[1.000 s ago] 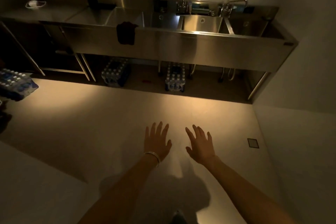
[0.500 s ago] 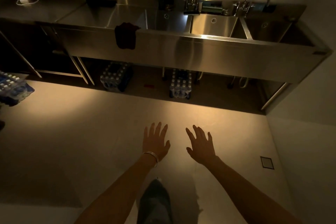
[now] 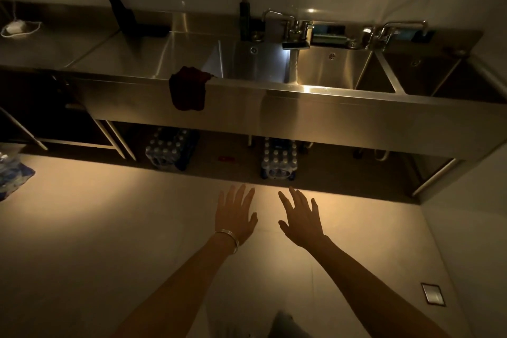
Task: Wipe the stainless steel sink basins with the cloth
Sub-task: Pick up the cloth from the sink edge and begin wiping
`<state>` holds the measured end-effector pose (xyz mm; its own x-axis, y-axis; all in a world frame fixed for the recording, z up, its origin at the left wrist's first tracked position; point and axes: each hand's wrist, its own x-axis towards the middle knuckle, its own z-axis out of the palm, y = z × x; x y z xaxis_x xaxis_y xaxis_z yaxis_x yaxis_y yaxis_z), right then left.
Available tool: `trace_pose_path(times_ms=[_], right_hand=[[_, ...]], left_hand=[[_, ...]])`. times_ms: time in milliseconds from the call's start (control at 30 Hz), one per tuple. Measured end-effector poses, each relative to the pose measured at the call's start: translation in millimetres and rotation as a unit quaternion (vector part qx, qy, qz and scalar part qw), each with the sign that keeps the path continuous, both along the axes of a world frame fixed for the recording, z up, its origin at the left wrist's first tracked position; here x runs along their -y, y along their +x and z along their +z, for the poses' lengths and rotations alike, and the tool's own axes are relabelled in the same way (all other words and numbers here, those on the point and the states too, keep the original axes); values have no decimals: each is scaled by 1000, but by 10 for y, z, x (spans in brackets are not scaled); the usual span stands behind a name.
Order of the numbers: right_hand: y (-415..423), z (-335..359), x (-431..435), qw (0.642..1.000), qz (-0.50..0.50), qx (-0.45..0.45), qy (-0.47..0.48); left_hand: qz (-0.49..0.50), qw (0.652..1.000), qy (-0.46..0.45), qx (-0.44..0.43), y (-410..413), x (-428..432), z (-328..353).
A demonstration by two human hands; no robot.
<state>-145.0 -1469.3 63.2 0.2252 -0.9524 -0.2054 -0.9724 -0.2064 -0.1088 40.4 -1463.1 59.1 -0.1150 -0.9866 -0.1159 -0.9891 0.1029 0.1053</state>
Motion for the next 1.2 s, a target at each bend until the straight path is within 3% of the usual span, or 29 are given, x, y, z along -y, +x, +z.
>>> trace_pose_path(times_ms=[167,667,900,1200], right_hand=[[124,-181,592,1000,13,-8,27],[740,183,3465,995,91,21,-30],[1116,17,4062,991,130,14,-6],[2020,-17,4917,993,111,22,-23]], left_hand=[[15,999,32,8,183,516,-239],[91,994,-53,11,719,3074,46],[116,993,-18,6,1148,3543,-139],[84,995,-46,18,2111,4477,-87]])
